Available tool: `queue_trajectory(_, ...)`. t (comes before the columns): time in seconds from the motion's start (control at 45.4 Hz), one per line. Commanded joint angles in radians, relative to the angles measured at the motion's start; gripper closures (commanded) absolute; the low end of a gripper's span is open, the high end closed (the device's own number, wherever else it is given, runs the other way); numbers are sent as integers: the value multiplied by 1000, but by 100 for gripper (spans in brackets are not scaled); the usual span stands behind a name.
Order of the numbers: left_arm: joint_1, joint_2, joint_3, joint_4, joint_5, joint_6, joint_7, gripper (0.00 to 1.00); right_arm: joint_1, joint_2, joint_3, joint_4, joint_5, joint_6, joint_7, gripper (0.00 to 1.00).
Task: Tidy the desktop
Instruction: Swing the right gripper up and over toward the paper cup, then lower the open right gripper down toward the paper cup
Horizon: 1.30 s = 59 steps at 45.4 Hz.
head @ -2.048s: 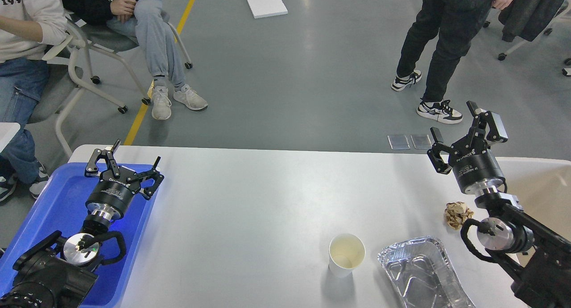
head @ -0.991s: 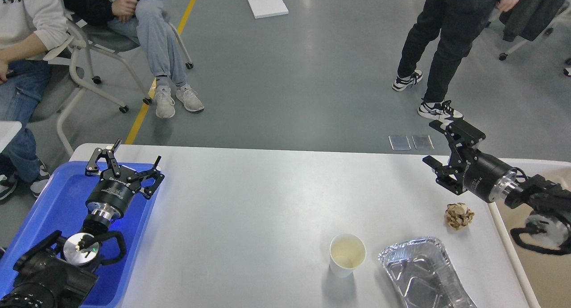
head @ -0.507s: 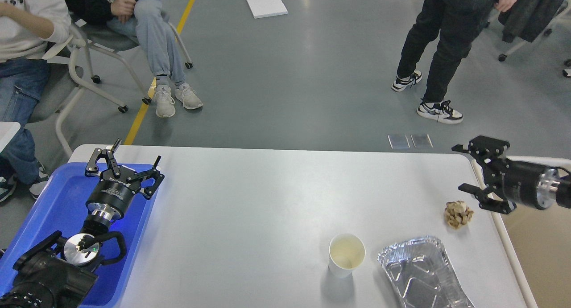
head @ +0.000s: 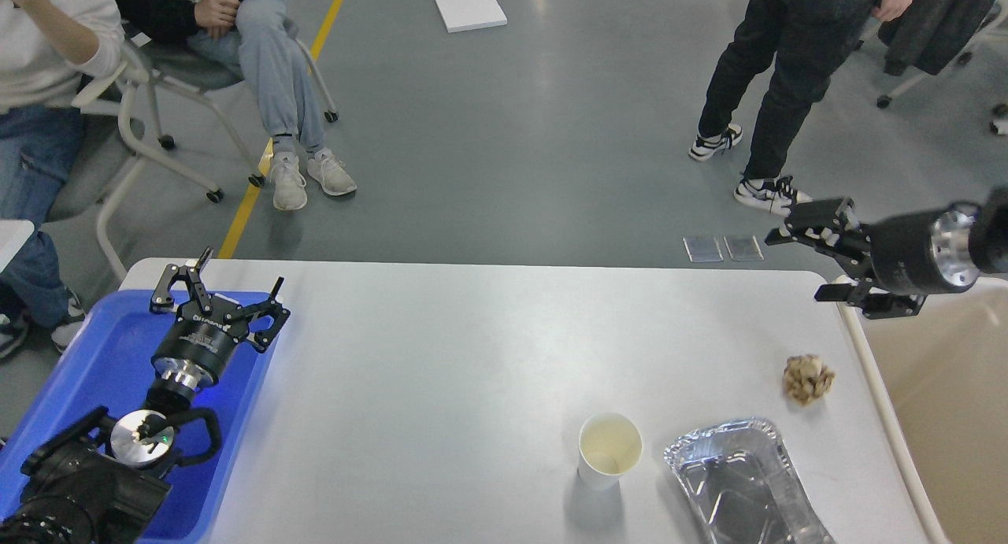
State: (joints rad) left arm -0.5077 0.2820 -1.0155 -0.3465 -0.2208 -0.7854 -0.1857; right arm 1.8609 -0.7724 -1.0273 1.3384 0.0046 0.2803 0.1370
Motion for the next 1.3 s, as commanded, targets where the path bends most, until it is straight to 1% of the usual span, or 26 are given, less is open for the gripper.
queue_trajectory(0.0,0,0,0,1,0,0,0,0,93,249,-76,10,-20,5,-22,0)
queue_trajectory(0.33,0,0,0,1,0,0,0,0,297,358,-71,28,-3,5,-22,0)
queue_trajectory(0.396,0,0,0,1,0,0,0,0,366,409,-99,30,0,4,-23,0)
queue_trajectory(0.418,0,0,0,1,0,0,0,0,406,464,-120,30,0,5,-23,0)
queue_trajectory(0.462,0,0,0,1,0,0,0,0,440,510,-134,30,-1,5,-23,0)
queue_trajectory(0.551,0,0,0,1,0,0,0,0,471,536,-137,33,0,7,-22,0)
queue_trajectory(0.639,0,0,0,1,0,0,0,0,459,564,-143,50,2,17,-22,0)
queue_trajectory(0.793,-2,0,0,1,0,0,0,0,463,568,-166,97,-9,77,-23,0)
queue_trajectory(0.859,0,0,0,1,0,0,0,0,478,568,-194,137,-12,169,-22,0)
queue_trajectory(0.947,0,0,0,1,0,0,0,0,497,587,-255,153,-24,285,-22,0)
queue_trajectory(1.057,-2,0,0,1,0,0,0,0,500,608,-289,157,-92,373,-19,0)
queue_trajectory(1.167,-2,0,0,1,0,0,0,0,503,610,-293,163,-136,381,-19,0)
queue_trajectory(1.277,0,0,0,1,0,0,2,0,506,610,-301,163,-138,349,-19,0)
